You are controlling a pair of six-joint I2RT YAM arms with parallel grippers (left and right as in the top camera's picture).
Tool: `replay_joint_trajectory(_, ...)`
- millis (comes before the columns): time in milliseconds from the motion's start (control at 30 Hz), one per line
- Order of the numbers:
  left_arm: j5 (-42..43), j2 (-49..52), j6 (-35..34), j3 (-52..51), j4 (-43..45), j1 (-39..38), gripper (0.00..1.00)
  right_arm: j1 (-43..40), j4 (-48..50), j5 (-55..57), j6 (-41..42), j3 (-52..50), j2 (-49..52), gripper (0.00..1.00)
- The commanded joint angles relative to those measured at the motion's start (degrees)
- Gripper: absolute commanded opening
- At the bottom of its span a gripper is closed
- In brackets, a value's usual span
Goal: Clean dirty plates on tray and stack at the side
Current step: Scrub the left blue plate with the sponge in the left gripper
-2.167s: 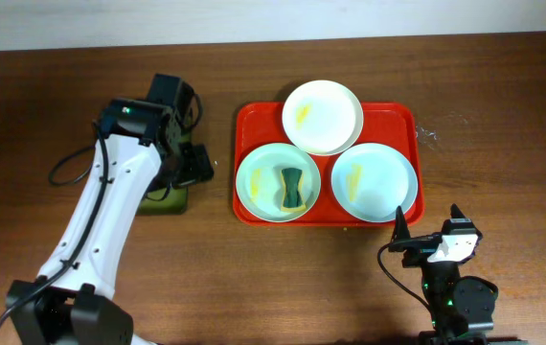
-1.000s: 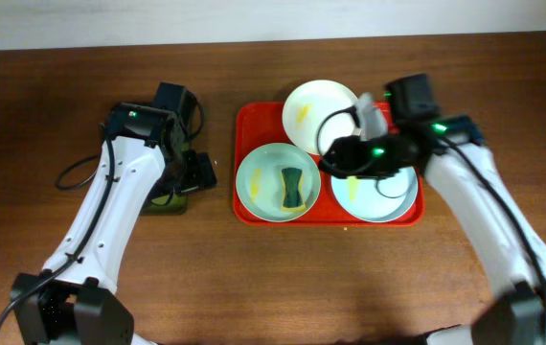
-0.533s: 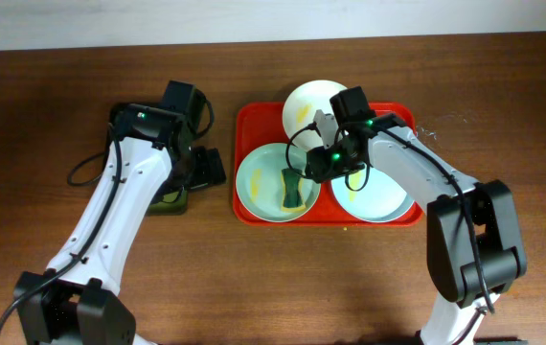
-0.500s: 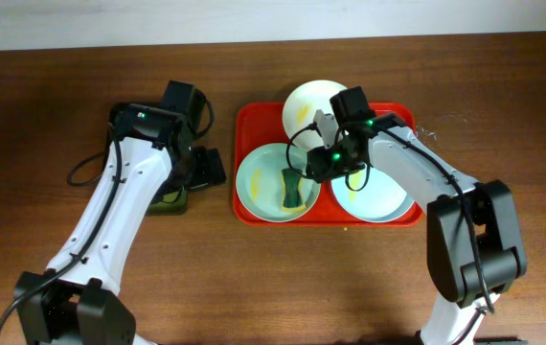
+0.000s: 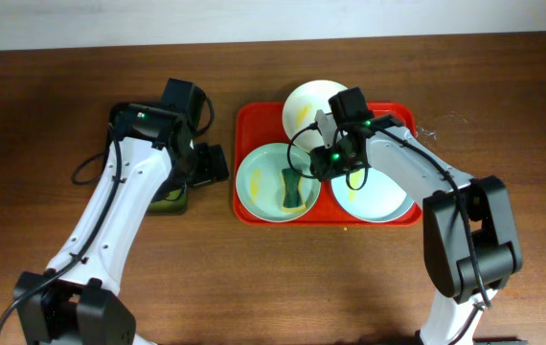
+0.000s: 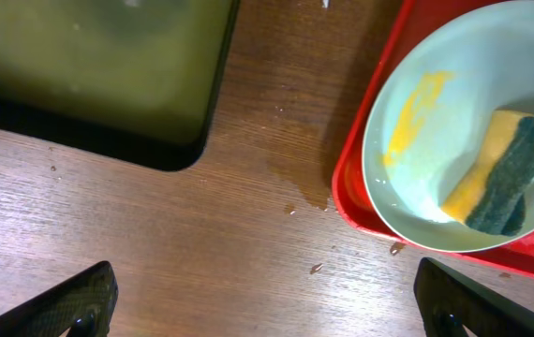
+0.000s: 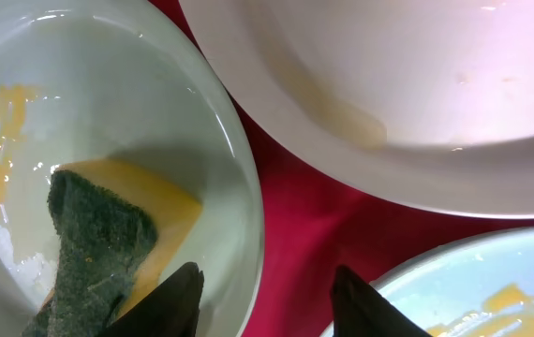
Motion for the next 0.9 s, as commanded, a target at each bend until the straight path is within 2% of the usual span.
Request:
replay_joint_trajectory(0, 2.1, 0.3, 0.7, 0.1, 0.8, 0.0, 1.0, 0.6, 0.1, -0.6, -0.1, -0.2, 0.9, 0.46)
replay_joint_trajectory(133, 3.9, 0.3, 0.7, -0.3, 2.1, 0.0, 1.0, 0.6, 0.8, -0.4, 3.1, -2.0, 3.0, 0.42)
replay_joint_trajectory(200, 5.0, 0.3, 0.7, -2.1, 4.4, -0.5, 0.87, 0.6, 0.7, -0.6, 3.1, -2.0, 3.5, 0.39)
replay_joint_trajectory(233, 5.5, 0.3, 0.7, -3.0, 5.4, -0.8, 0.84, 0.6, 0.6, -0.8, 3.1, -2.0, 3.6, 0.38)
replay_joint_trajectory(267, 6.6, 0.3, 0.7, -4.4, 7.1, -1.2, 0.66, 0.6, 0.5, -0.8, 3.4, -2.0, 3.6, 0.34)
replay_joint_trajectory(300, 8.4, 0.3, 0.7, -6.3, 9.6, -1.8, 0.61, 0.6, 0.3, -0.8, 3.3, -2.0, 3.6, 0.32)
replay_joint_trajectory(567, 11.0, 0.3, -3.7, -17.3, 28.2, -7.6, 0.66, 0.6, 0.4, -0.8, 4.4, -2.0, 3.6, 0.31)
replay_joint_trajectory(600, 11.0, 0.3, -3.7, -18.2, 30.8, -8.5, 0.65, 0.6, 0.4, -0.8, 4.4, -2.0, 3.6, 0.3)
replay_joint_trajectory(667, 11.0, 0.3, -3.8, -19.7, 35.7, -10.2, 0.59, 0.6, 0.4, -0.8, 4.9, -2.0, 3.6, 0.2)
replay_joint_trajectory(700, 11.0, 0.3, -5.0, -20.4, 37.9, -10.8, 0.59, 0.6, 0.4, -0.8, 5.0, -2.0, 3.6, 0.18)
replay_joint_trajectory(767, 11.0, 1.0, -6.2, -21.8, 43.4, -12.0, 0.63, 0.6, 0.4, -0.8, 5.9, -2.0, 3.6, 0.18)
replay_joint_trajectory(867, 11.0, 4.1, -6.2, -21.9, 47.2, -13.4, 0.64, 0.6, 0.4, -0.8, 5.9, -2.0, 3.6, 0.19)
